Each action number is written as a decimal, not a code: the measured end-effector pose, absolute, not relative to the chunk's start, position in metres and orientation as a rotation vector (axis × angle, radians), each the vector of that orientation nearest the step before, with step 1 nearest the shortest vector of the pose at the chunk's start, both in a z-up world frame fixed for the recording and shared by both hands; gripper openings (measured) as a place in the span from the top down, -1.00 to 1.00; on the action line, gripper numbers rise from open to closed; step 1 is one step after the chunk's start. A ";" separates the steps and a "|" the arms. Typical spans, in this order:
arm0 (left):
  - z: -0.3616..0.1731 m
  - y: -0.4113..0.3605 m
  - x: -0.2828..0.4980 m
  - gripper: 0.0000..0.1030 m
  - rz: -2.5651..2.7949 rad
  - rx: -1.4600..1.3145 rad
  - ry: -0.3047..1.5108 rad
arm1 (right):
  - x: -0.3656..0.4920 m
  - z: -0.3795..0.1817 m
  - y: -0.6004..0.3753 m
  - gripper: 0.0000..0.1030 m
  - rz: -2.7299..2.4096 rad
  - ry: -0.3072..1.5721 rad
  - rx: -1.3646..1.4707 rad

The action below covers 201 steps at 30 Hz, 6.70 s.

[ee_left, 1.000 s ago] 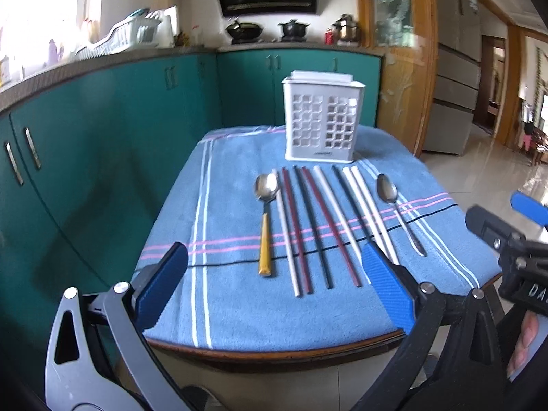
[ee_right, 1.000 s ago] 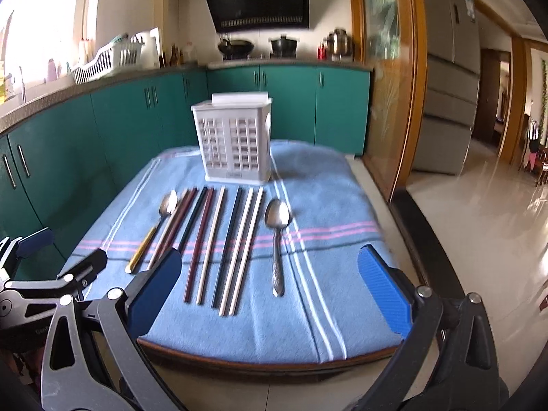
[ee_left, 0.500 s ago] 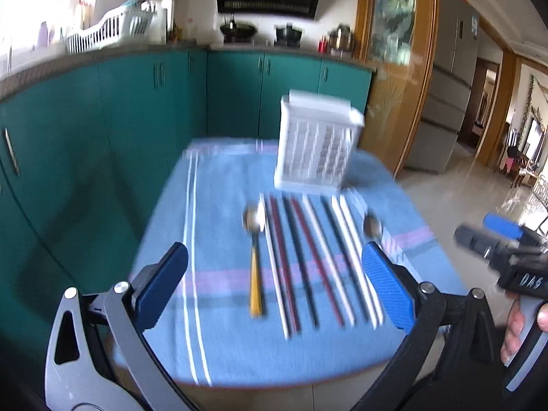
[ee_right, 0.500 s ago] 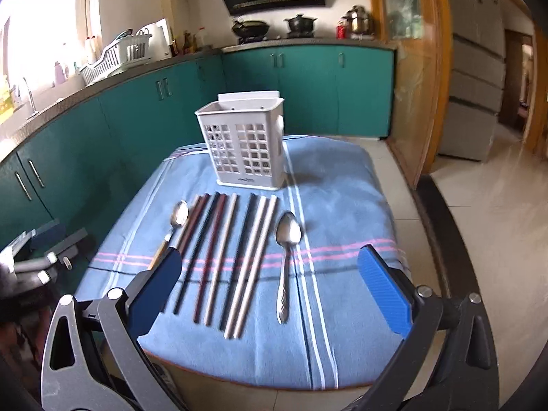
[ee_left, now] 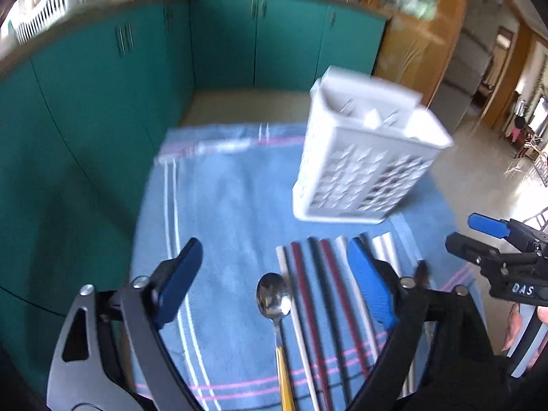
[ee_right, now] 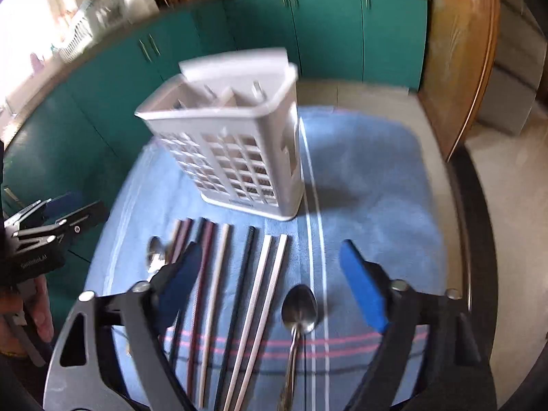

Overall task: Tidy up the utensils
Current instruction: 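Grasp a white chopstick with the left tool while the right tool grasps another, then lift the white chopsticks with both tools and carry them toward the white caddy, then lower the white chopstick into the caddy and open the right tool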

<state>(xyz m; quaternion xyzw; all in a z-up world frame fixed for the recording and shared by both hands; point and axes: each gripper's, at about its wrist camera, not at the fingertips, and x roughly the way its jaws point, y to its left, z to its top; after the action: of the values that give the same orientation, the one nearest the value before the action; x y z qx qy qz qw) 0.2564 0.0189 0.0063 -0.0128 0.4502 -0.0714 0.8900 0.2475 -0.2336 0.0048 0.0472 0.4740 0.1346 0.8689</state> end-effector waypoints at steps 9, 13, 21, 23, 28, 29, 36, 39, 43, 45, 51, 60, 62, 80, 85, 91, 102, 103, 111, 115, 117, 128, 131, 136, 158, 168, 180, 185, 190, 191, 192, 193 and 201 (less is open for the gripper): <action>-0.065 0.030 0.317 -0.38 -0.117 -0.041 1.134 | 0.304 -0.057 -0.222 0.37 0.285 1.146 0.075; -0.076 0.028 0.326 -0.20 -0.106 -0.057 1.166 | 0.310 -0.067 -0.222 0.64 0.284 1.165 0.069; -0.082 0.008 0.323 -0.10 -0.135 -0.005 1.192 | 0.314 -0.077 -0.220 0.69 0.294 1.193 0.064; -0.082 0.006 0.319 0.02 -0.129 0.004 1.200 | 0.316 -0.081 -0.214 0.69 0.301 1.207 0.054; -0.083 -0.005 0.312 0.05 -0.115 0.040 1.199 | 0.317 -0.081 -0.204 0.69 0.293 1.209 0.041; -0.082 -0.007 0.311 0.05 -0.113 0.040 1.198 | 0.317 -0.080 -0.204 0.69 0.291 1.209 0.039; -0.079 -0.012 0.314 0.32 -0.099 0.054 1.188 | 0.316 -0.079 -0.199 0.70 0.287 1.203 0.032; -0.077 -0.011 0.313 0.70 -0.106 0.047 1.188 | 0.315 -0.077 -0.200 0.79 0.286 1.204 0.037; -0.078 -0.007 0.319 0.86 -0.126 0.029 1.182 | 0.316 -0.076 -0.204 0.82 0.289 1.203 0.050; -0.078 -0.006 0.319 0.87 -0.130 0.022 1.180 | 0.316 -0.075 -0.204 0.83 0.289 1.200 0.051; -0.066 0.008 0.321 0.87 -0.129 -0.033 1.122 | 0.313 -0.065 -0.211 0.83 0.299 1.164 0.065; 0.011 0.002 0.275 0.88 -0.182 -0.031 0.949 | 0.279 -0.013 -0.217 0.84 0.362 1.062 0.077; 0.032 -0.001 0.259 0.88 -0.205 -0.010 0.903 | 0.262 0.006 -0.218 0.84 0.376 1.023 0.066; 0.171 -0.014 0.113 0.88 -0.280 0.059 0.512 | 0.119 0.164 -0.239 0.87 0.430 0.602 0.078; 0.187 -0.011 0.095 0.88 -0.270 0.057 0.461 | 0.099 0.185 -0.244 0.87 0.410 0.517 0.077; 0.197 -0.012 0.078 0.88 -0.273 0.079 0.432 | 0.092 0.186 -0.245 0.87 0.397 0.530 0.038; 0.193 -0.008 0.076 0.88 -0.275 0.086 0.437 | 0.087 0.181 -0.245 0.87 0.394 0.534 0.030; 0.193 -0.009 0.076 0.88 -0.275 0.088 0.438 | 0.086 0.180 -0.245 0.87 0.393 0.534 0.029; 0.189 -0.008 0.081 0.88 -0.278 0.081 0.442 | 0.089 0.179 -0.243 0.89 0.389 0.528 0.028; 0.187 -0.002 0.086 0.88 -0.276 0.071 0.448 | 0.097 0.174 -0.238 0.90 0.388 0.562 0.014; 0.189 0.004 0.085 0.88 -0.267 0.051 0.439 | 0.102 0.172 -0.237 0.89 0.422 0.587 0.044; 0.186 0.010 0.085 0.88 -0.266 0.049 0.450 | 0.121 0.062 -0.236 0.08 0.363 0.796 -0.007; 0.189 0.011 0.087 0.88 -0.271 0.047 0.449 | 0.118 0.001 -0.238 0.45 0.344 0.879 0.031; 0.192 0.011 0.086 0.88 -0.280 0.044 0.443 | 0.090 -0.051 -0.219 0.55 0.268 0.881 -0.004; 0.193 0.025 0.085 0.88 -0.284 0.012 0.439 | 0.053 -0.094 -0.190 0.83 0.150 0.775 -0.087; 0.196 0.031 0.081 0.88 -0.294 -0.004 0.431 | 0.023 -0.022 -0.209 0.87 0.159 0.574 -0.006; 0.198 0.041 0.079 0.88 -0.293 -0.027 0.425 | 0.037 0.082 -0.233 0.88 0.196 0.424 0.024; 0.200 0.047 0.077 0.88 -0.291 -0.039 0.421 | 0.048 0.115 -0.229 0.88 0.211 0.395 -0.007; 0.202 0.053 0.075 0.88 -0.288 -0.057 0.419 | 0.056 0.155 -0.225 0.88 0.209 0.351 -0.039; 0.202 0.053 0.075 0.88 -0.288 -0.060 0.419 | 0.058 0.164 -0.225 0.88 0.209 0.336 -0.044; 0.202 0.054 0.075 0.88 -0.288 -0.063 0.420 | 0.059 0.175 -0.223 0.88 0.210 0.320 -0.046; 0.202 0.055 0.075 0.88 -0.287 -0.063 0.421 | 0.061 0.187 -0.221 0.88 0.210 0.305 -0.052; 0.201 0.054 0.077 0.88 -0.284 -0.073 0.427 | 0.097 0.262 -0.205 0.88 0.196 0.181 -0.071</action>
<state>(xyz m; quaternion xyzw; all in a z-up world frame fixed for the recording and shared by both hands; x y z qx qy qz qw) 0.0769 0.0537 0.2008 -0.0359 0.2110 -0.1402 0.9667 0.0969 -0.2051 0.2619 -0.0356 0.0903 0.0977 0.9905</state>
